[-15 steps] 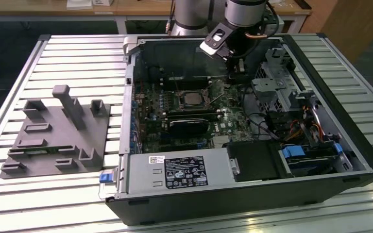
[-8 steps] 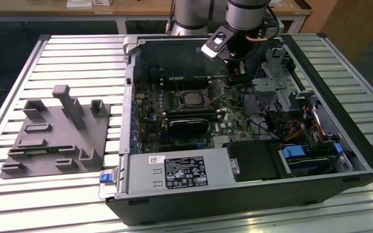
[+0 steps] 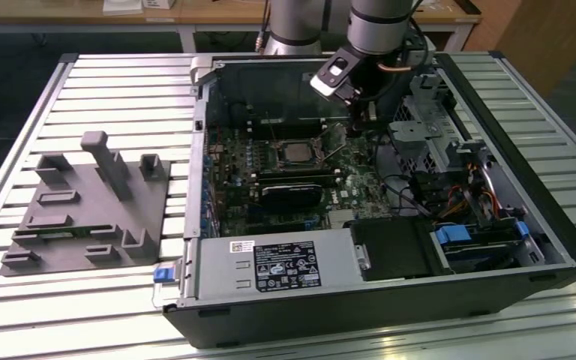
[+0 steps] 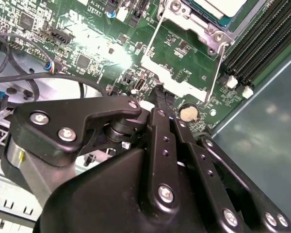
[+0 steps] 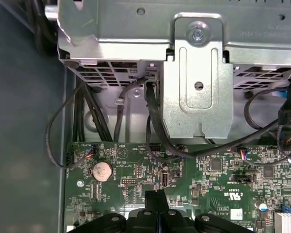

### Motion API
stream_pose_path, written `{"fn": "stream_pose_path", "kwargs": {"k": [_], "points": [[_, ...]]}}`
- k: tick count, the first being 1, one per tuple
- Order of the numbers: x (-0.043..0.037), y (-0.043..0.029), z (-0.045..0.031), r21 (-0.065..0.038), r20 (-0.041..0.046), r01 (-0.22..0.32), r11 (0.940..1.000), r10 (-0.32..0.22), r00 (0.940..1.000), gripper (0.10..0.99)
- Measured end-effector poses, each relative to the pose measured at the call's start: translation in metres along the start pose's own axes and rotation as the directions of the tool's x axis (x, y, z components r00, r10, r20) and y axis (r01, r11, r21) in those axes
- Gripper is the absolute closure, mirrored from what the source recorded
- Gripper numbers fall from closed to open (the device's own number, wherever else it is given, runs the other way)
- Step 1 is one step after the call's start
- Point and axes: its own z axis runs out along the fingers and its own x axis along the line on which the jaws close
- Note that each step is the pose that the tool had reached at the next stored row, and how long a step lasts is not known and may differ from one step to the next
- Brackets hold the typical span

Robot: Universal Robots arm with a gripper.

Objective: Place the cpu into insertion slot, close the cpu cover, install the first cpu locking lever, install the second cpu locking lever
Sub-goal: 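Close the cpu cover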

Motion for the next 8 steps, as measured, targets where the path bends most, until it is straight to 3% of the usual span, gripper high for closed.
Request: {"fn": "stream_pose_path", "kwargs": {"k": [8], "points": [[0.0000,-0.0001,0.0025,0.001,0.0002,0.000,1.0000,0.000,1.0000,0.973]]}}
